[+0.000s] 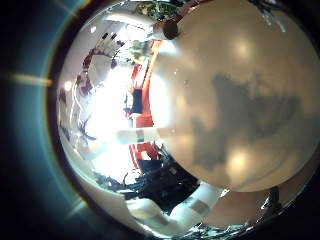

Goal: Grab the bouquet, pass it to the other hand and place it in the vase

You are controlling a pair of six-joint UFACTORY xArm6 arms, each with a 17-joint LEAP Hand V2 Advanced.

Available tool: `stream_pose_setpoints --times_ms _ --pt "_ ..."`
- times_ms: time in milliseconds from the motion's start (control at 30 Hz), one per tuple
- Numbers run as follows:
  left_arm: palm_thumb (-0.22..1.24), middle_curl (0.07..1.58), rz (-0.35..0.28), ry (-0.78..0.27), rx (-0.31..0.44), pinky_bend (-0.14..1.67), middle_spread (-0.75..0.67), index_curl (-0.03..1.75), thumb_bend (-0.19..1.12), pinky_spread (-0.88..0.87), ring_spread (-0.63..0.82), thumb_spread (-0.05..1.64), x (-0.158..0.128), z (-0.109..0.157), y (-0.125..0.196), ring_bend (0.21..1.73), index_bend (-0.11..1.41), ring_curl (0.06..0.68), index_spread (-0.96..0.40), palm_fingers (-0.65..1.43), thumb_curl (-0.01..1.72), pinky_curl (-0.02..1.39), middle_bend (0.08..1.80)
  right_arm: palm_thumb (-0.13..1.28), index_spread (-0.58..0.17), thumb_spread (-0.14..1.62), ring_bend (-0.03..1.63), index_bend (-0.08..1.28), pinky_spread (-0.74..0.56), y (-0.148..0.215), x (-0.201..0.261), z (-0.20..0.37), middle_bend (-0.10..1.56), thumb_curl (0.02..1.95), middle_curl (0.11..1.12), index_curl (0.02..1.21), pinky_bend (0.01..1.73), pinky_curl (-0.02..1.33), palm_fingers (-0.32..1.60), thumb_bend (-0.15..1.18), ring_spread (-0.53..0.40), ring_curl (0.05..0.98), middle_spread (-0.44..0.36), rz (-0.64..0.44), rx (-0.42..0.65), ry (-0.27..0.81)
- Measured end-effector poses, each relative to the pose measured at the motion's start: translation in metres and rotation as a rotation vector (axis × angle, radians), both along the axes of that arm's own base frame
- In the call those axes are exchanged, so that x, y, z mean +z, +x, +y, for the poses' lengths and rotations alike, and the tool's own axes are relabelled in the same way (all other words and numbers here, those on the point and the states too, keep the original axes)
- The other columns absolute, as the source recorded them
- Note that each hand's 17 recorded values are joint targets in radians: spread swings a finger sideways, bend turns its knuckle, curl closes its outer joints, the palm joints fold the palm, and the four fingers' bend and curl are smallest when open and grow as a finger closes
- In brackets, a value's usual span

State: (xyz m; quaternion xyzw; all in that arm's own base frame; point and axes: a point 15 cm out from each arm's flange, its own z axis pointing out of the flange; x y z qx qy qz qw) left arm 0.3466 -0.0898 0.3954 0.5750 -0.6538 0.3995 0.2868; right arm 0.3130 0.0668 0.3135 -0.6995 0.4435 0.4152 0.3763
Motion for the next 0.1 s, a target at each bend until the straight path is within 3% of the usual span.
stream_pose_setpoints --times_ms 100 --pt "0.17 0.28 -0.047 0.017 -0.034 0.19 0.45 0.34 -0.03 0.57 0.57 0.91 0.02 -0.013 -0.015 0.51 0.18 0.191 0.12 0.05 0.34 0.3 0.19 0.79 -0.357 1.01 0.54 0.19 0.49 -0.009 -0.011 -0.008 0.23 0.54 0.37 0.4 0.42 0.16 0.5 -0.02 0.02 0.165 -0.057 0.031 -0.019 0.003"
